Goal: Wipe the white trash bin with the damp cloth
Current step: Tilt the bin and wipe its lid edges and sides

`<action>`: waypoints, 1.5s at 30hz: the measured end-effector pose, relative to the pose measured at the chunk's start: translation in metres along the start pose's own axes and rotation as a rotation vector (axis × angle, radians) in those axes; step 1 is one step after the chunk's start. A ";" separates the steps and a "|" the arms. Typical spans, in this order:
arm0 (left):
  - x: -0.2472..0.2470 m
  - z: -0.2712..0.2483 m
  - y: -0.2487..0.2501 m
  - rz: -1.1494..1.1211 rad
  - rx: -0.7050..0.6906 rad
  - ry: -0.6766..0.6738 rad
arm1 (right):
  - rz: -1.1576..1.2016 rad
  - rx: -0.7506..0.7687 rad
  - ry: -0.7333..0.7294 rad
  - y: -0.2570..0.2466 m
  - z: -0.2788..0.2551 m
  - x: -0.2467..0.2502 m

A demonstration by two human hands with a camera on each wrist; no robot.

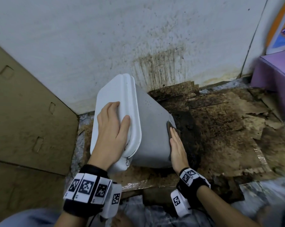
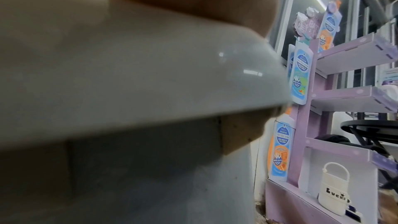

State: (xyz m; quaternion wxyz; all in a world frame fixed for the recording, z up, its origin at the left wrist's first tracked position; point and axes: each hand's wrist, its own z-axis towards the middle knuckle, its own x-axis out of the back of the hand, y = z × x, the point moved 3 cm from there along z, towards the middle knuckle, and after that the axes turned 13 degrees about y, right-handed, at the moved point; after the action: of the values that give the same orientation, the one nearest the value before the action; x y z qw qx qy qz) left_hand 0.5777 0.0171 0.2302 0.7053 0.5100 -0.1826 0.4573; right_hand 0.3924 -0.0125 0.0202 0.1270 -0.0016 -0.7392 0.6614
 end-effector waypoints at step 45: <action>0.011 0.000 -0.024 -0.125 0.072 -0.015 | -0.084 0.132 0.103 -0.069 -0.039 -0.037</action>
State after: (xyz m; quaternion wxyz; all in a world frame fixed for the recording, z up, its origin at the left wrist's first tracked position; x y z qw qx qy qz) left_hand 0.6032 0.0206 0.2249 0.7123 0.5488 -0.1393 0.4147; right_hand 0.4468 0.0105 0.0847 0.1923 0.0038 -0.6858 0.7019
